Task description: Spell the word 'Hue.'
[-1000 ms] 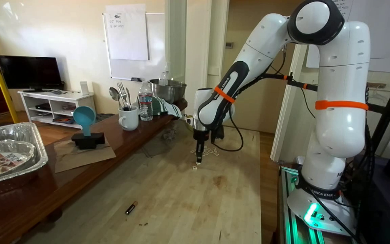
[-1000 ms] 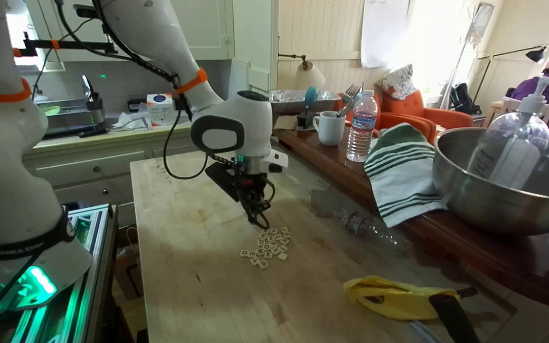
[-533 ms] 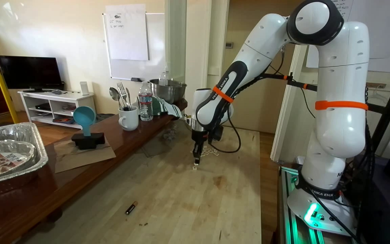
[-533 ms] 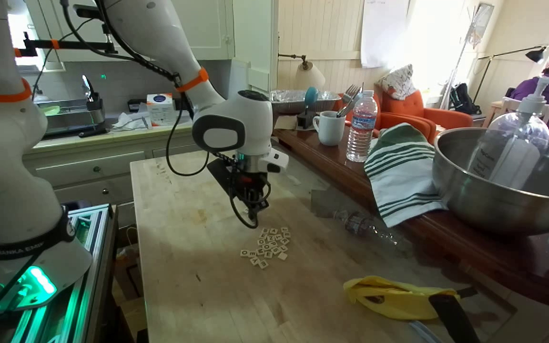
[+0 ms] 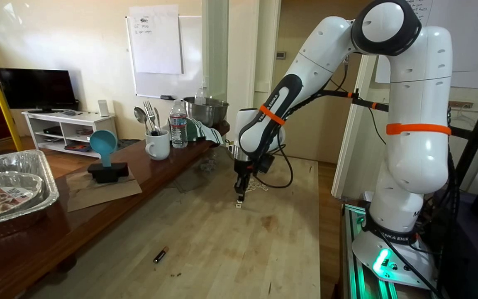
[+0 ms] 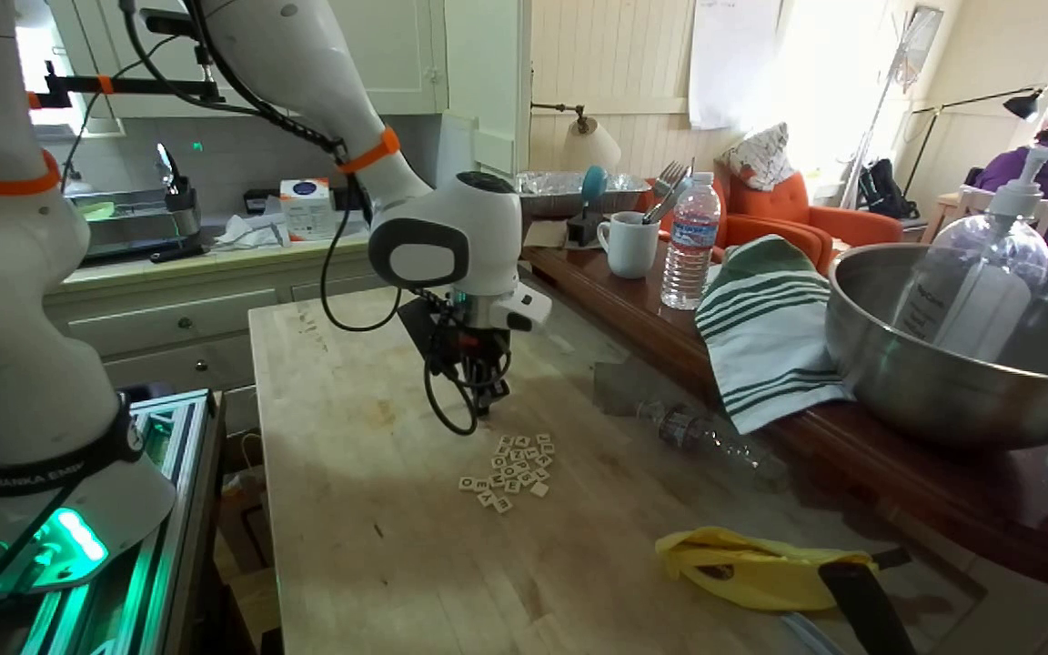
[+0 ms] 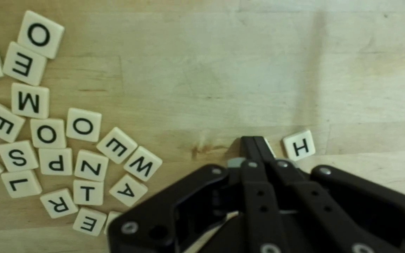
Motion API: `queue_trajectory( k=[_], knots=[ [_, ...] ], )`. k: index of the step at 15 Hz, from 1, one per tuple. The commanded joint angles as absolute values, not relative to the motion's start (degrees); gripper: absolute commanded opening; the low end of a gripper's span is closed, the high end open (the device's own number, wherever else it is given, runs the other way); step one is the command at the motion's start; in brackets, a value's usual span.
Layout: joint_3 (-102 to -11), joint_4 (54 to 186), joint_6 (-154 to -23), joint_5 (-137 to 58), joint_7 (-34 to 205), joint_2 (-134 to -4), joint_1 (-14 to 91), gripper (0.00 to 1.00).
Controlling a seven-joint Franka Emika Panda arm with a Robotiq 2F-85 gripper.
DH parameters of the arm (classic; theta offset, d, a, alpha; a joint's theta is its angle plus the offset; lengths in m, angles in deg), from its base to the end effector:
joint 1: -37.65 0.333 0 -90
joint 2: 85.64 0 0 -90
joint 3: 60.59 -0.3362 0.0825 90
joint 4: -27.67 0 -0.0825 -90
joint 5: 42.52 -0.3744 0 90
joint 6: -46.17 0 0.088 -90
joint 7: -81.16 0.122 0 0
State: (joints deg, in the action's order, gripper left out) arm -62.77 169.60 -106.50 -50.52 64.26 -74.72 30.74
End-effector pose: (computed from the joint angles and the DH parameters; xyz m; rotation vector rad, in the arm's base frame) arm 0.4745 -0.0419 0.2297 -3.0682 -0.1344 -0.0153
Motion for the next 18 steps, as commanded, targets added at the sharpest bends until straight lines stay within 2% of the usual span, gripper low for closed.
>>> queue_trajectory(
  k=[1, 18],
  knots=[
    [-62.9, 168.5, -104.7, -52.3, 66.2, -70.8, 31.5, 0.0],
    [-63.0, 167.6, -103.0, -55.0, 70.0, -70.2, 31.9, 0.0]
  ],
)
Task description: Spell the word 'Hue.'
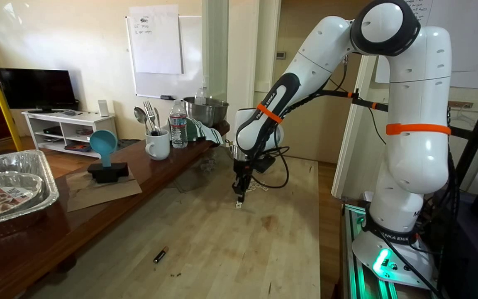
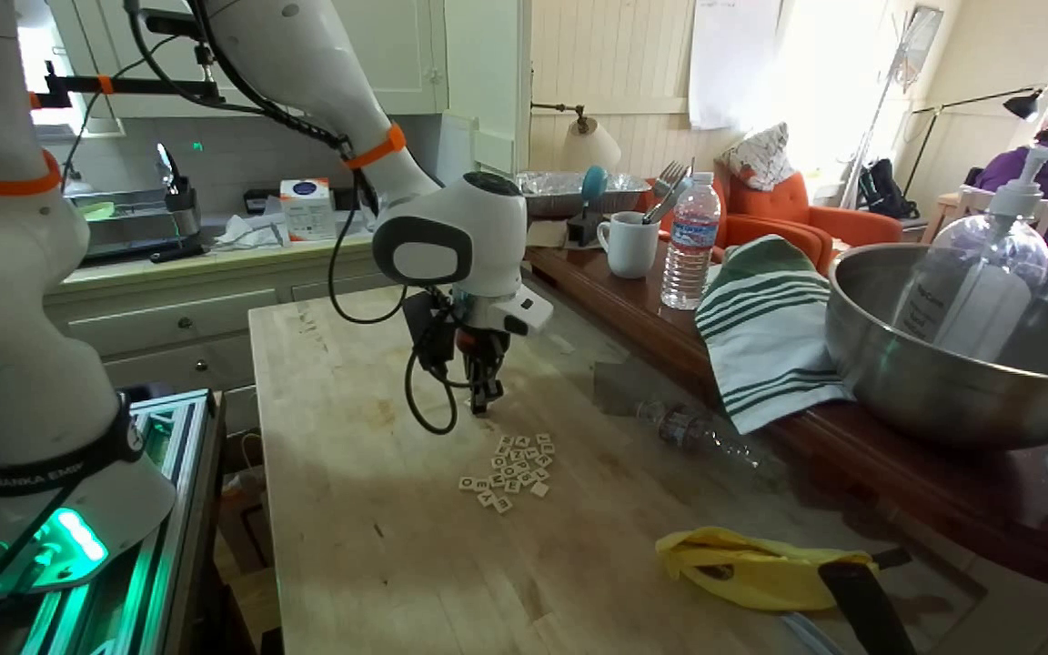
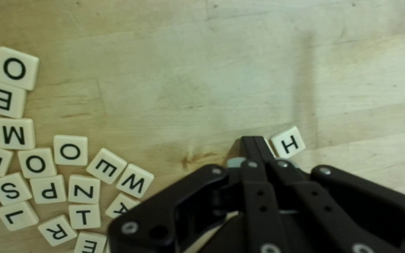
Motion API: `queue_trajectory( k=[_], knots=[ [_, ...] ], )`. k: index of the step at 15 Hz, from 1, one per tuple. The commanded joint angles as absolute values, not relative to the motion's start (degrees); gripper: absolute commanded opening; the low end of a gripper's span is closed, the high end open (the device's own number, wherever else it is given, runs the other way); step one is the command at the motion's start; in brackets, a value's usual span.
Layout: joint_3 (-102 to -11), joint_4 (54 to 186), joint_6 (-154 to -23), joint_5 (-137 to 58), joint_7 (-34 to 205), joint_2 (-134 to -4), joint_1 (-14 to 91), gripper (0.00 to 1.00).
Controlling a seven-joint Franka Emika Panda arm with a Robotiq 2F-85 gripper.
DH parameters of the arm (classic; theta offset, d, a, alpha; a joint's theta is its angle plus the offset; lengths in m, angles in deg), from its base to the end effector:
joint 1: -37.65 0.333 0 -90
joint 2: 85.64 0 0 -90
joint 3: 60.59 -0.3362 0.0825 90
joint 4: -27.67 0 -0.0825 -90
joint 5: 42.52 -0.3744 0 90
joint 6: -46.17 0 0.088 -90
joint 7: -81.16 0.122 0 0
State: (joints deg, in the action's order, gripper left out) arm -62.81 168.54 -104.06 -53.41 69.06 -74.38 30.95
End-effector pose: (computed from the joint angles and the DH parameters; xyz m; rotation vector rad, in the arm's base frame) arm 0.4765 -0.0399 0.2293 -3.0381 0.0521 0.0286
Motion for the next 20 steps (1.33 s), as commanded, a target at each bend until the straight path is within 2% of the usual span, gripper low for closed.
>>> queue_trajectory(
  k=[1, 20],
  knots=[
    [-63.1, 167.6, -103.0, -55.0, 70.0, -70.2, 32.0, 0.0],
    [-63.2, 171.6, -106.9, -57.2, 67.5, -78.1, 31.7, 0.0]
  ],
)
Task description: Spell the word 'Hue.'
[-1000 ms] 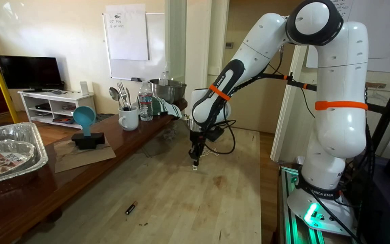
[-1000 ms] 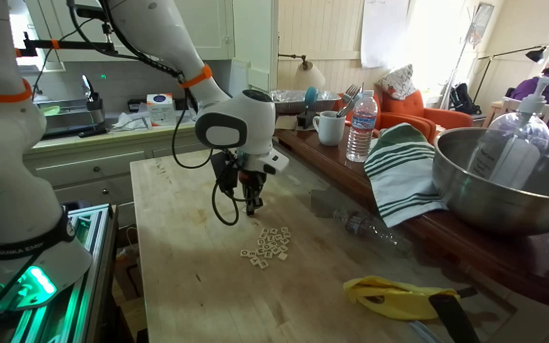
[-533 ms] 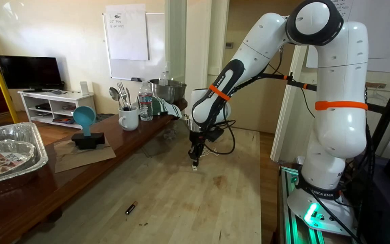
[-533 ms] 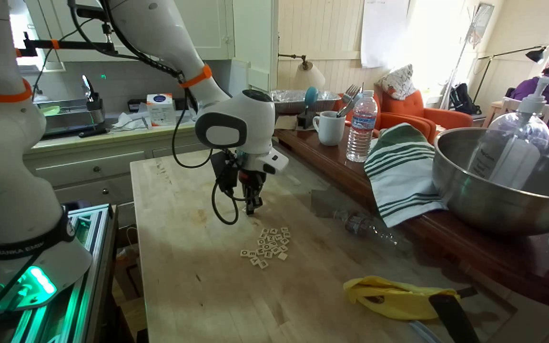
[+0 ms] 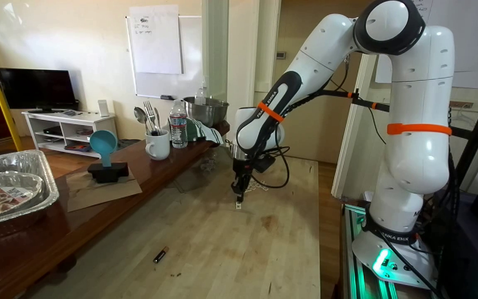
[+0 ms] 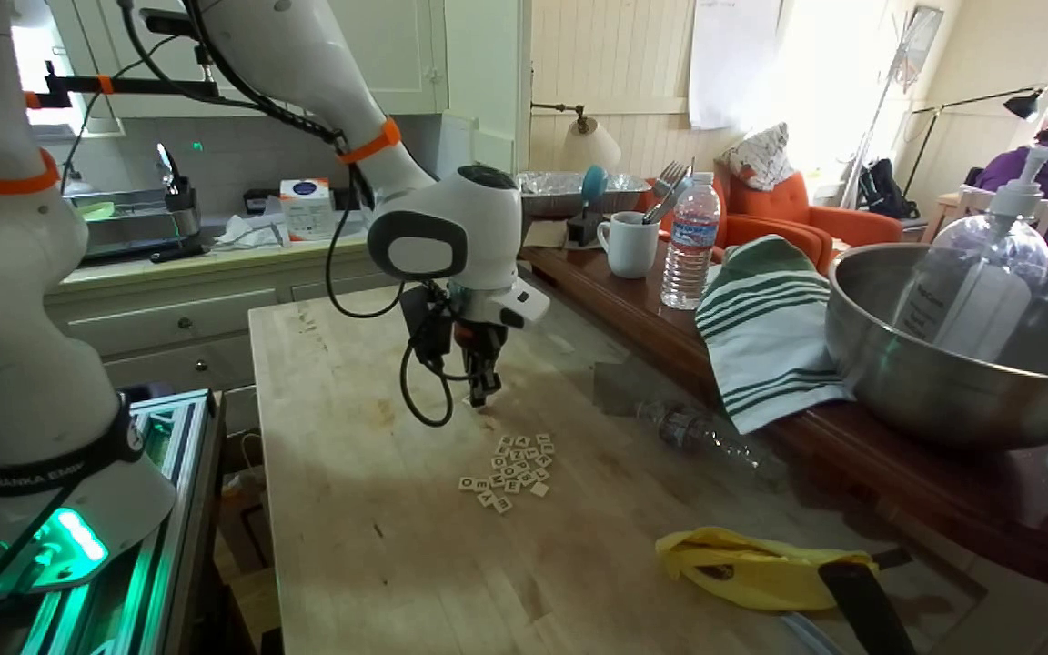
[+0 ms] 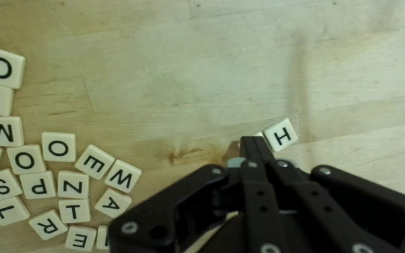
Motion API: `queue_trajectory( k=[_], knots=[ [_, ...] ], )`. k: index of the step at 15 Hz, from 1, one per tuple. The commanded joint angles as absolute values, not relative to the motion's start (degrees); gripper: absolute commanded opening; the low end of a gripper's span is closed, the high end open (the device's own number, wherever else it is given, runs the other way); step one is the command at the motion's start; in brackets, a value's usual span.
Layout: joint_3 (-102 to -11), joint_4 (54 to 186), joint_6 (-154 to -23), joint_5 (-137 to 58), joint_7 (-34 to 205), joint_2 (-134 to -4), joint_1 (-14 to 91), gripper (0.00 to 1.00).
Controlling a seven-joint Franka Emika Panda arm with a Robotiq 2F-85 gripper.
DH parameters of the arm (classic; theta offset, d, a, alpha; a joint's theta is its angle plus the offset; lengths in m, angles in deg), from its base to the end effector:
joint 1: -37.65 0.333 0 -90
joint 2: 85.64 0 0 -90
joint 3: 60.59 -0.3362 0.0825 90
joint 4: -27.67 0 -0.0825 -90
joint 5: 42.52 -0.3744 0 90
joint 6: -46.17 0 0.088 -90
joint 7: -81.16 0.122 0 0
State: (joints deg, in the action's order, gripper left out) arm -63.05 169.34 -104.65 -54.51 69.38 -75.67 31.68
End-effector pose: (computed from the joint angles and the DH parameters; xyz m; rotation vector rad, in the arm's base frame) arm 0.4747 -0.0323 0.2362 -3.0320 0.0605 0.0004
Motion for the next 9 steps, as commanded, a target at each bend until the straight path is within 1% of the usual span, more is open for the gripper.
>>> queue_trajectory(
  k=[1, 9],
  knots=[
    [-63.3, 171.7, -107.3, -57.8, 67.0, -78.4, 31.6, 0.0],
    [-60.8, 173.5, -105.4, -55.3, 63.0, -81.4, 31.3, 0.0]
  ],
)
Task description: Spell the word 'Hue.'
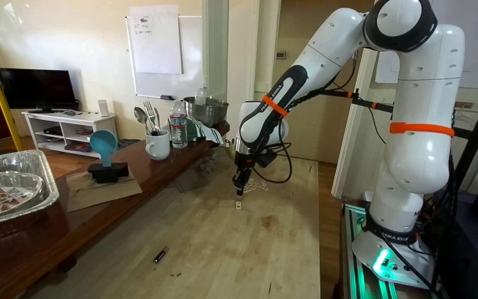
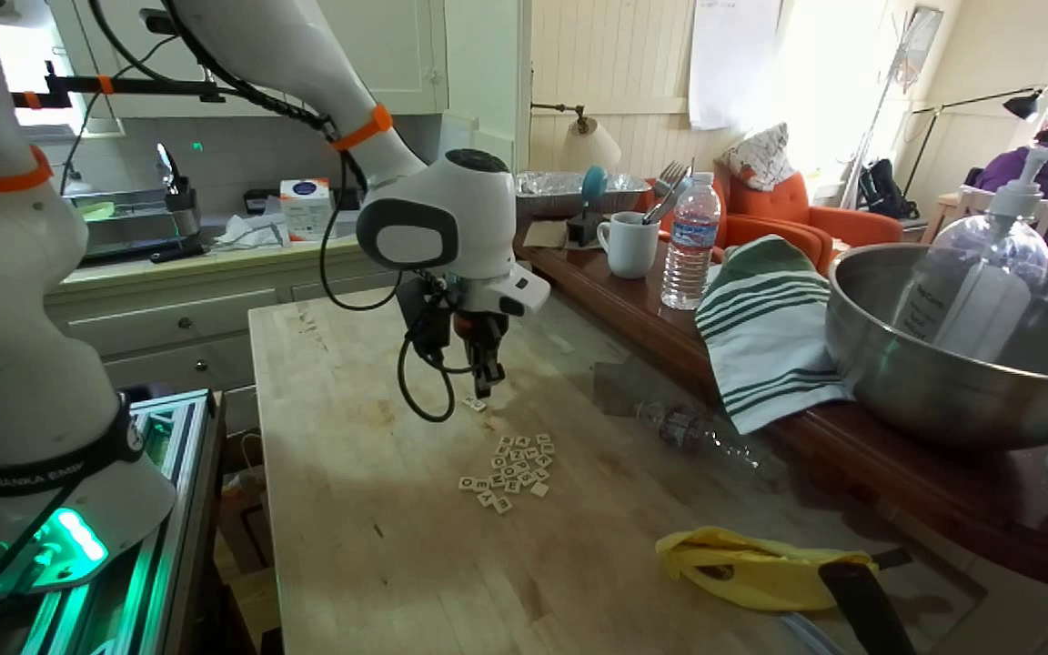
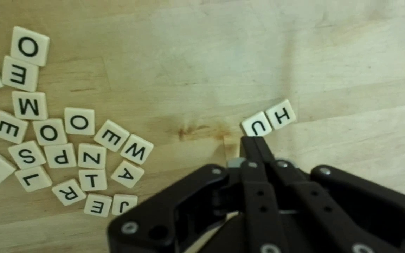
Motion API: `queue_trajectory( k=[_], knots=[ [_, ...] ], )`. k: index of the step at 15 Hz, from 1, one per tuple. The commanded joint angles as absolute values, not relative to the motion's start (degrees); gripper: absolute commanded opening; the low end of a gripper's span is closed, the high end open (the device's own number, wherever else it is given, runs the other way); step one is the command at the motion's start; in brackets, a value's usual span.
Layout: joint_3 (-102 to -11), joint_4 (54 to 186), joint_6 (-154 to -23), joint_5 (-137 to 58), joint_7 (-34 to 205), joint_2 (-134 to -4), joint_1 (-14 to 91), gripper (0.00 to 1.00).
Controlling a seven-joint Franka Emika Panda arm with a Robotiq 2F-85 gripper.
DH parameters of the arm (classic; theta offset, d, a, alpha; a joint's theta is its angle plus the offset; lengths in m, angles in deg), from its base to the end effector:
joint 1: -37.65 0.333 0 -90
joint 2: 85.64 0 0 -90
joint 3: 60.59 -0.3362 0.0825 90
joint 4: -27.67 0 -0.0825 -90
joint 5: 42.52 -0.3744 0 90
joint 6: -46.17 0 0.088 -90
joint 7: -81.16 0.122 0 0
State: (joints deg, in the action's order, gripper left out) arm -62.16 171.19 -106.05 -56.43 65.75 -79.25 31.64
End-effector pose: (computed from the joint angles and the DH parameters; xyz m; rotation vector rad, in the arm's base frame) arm 0.4690 -0.0413 0.2567 -3.0284 0.0326 -0.0908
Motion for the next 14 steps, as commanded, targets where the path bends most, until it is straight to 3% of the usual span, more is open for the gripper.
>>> queue_trajectory(
  k=[1, 14],
  knots=[
    [-60.1, 174.1, -105.4, -54.2, 62.1, -81.8, 31.1, 0.0],
    [-54.5, 174.4, -105.9, -46.0, 53.8, -81.6, 28.6, 0.0]
  ],
)
